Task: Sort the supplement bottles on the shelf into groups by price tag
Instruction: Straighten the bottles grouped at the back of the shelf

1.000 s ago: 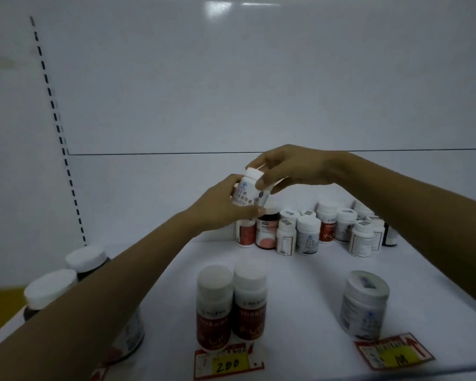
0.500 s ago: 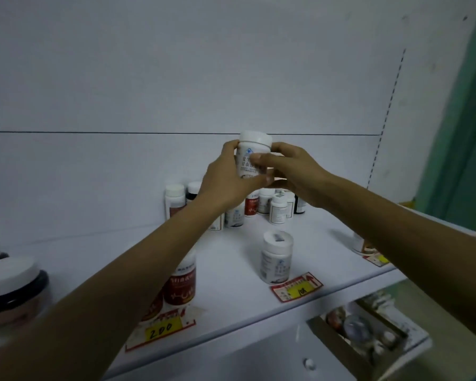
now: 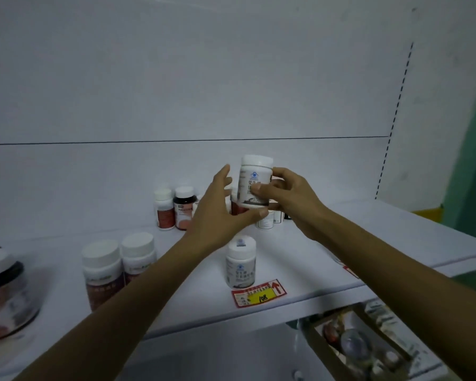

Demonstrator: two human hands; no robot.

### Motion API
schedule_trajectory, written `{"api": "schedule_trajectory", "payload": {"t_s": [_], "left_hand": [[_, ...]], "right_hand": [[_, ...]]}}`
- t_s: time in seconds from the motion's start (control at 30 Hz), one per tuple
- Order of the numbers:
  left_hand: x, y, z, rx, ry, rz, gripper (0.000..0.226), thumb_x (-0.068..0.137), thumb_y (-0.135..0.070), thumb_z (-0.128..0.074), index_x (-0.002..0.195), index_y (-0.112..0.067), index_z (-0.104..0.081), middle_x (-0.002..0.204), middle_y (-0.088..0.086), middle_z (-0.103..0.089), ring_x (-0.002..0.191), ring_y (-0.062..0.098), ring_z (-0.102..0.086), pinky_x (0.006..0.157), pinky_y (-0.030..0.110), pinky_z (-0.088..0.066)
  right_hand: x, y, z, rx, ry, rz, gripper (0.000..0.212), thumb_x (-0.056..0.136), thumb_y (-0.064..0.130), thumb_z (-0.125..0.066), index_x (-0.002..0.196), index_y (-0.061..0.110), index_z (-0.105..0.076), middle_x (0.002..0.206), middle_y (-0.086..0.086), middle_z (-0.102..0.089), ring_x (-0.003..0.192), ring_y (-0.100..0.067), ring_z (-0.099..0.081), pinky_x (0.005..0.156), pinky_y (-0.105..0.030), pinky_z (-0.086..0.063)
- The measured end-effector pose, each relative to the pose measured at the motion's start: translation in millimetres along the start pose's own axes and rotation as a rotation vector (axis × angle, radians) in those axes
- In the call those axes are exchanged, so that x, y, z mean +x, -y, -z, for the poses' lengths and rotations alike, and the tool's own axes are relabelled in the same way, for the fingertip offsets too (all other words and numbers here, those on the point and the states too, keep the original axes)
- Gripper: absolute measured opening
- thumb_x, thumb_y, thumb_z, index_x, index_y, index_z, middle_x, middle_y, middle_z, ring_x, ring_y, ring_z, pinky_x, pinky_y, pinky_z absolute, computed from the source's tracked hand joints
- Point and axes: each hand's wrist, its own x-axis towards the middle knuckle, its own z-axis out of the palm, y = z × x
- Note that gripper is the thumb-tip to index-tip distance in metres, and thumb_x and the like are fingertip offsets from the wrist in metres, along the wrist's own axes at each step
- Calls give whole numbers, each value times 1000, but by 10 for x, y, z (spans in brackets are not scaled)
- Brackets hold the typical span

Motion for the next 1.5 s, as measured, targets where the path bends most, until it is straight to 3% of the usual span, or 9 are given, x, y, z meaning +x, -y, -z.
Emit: {"api": "schedule_trajectory", "payload": {"t_s": [0.2,0.43,0.53,0.6,0.7,0.87,1.0,1.3,1.5], "left_hand": [[-393,200,-243,58,42,157,109,66,-38,-78,147,-32,-5,157,-6,-15,142,16,-23,111,40,-30],[-660,326,-495,76,7,346,117,65,-32,-81,148,-27,1,156,-4,-21,139,19,-30,109,36,-32],[-779,423,-615,108,-37,407,106,66,-26,-82,146,-26,-14,150,-2,-34,133,18,-39,103,31,-38],[-814,485,-653,188,-90,396,92,66,-27,-82,141,-25,-28,143,-1,-44,126,17,-47,96,26,-40],[-812,549,-663,218,-159,431,82,68,-28,-81,136,-23,-34,135,2,-53,117,18,-54,90,25,-43],[-811,590,-702,302,-217,420,77,69,-31,-80,129,-19,-34,126,4,-58,98,12,-55,82,24,-44],[-808,598,-736,333,-216,426,67,73,-31,-77,124,-17,-37,132,5,-56,112,19,-57,84,25,-44],[-823,583,-761,327,-224,414,66,76,-28,-74,128,-17,-36,133,6,-54,115,22,-56,90,30,-46],[-835,566,-768,305,-219,427,66,75,-28,-75,128,-18,-36,134,6,-54,114,22,-56,91,31,-46]], "right_hand": [[-104,-372,290,-66,92,-55,57,76,18,-76,127,15,-50,108,-5,-68,97,-20,-68,84,-34,-57],[-259,-734,349,-82,113,-35,56,73,15,-79,118,23,-46,102,6,-62,87,-6,-63,61,-14,-53],[-332,-951,376,-178,148,-35,60,71,19,-81,117,27,-44,111,5,-58,97,-13,-59,72,-18,-50],[-360,-1050,384,-262,184,-15,62,70,22,-82,120,24,-44,112,6,-56,97,-11,-56,72,-16,-46],[-390,-1159,368,-284,213,-3,64,71,25,-81,124,21,-45,111,7,-55,92,-7,-55,71,-12,-44],[-371,-1259,391,-229,278,-26,66,70,21,-83,124,21,-45,118,1,-59,100,-10,-58,81,-22,-51],[-367,-1302,404,-212,319,-16,65,70,16,-81,124,20,-45,122,-4,-60,108,-18,-59,92,-36,-53],[-376,-1321,397,-255,308,21,65,71,21,-81,125,15,-46,121,-3,-61,104,-16,-60,86,-26,-52],[-391,-1323,402,-251,318,11,63,71,20,-81,124,18,-47,123,-3,-61,106,-16,-60,89,-29,-52]]}}
